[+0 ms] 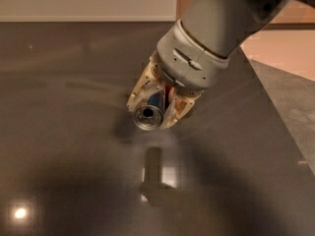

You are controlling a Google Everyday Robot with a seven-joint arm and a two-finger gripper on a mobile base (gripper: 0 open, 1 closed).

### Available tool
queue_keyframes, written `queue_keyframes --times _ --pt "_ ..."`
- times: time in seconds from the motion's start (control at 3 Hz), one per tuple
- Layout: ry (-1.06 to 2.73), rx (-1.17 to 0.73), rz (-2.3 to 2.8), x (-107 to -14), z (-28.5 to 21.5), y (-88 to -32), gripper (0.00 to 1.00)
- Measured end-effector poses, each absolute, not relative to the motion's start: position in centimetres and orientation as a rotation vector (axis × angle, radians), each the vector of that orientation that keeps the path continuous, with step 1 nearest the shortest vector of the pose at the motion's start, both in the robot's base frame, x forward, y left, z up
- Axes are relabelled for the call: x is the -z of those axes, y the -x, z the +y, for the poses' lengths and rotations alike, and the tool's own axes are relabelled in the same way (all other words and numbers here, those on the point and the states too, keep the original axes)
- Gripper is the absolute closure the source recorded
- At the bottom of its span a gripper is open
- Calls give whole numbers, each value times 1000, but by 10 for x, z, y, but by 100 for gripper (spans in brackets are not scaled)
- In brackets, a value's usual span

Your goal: Place redbull can upright

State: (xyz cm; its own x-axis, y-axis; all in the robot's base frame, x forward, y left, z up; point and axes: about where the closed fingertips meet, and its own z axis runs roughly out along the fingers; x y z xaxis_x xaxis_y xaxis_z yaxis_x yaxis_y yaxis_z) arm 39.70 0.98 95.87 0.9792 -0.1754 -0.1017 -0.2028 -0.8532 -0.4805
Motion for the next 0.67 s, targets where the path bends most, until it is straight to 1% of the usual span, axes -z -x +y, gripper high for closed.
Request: queue_keyframes --times 0.33,0.67 --pt "2546 -26 474 -969 10 -392 100" --pt "2432 -50 664 -963 2 -386 100"
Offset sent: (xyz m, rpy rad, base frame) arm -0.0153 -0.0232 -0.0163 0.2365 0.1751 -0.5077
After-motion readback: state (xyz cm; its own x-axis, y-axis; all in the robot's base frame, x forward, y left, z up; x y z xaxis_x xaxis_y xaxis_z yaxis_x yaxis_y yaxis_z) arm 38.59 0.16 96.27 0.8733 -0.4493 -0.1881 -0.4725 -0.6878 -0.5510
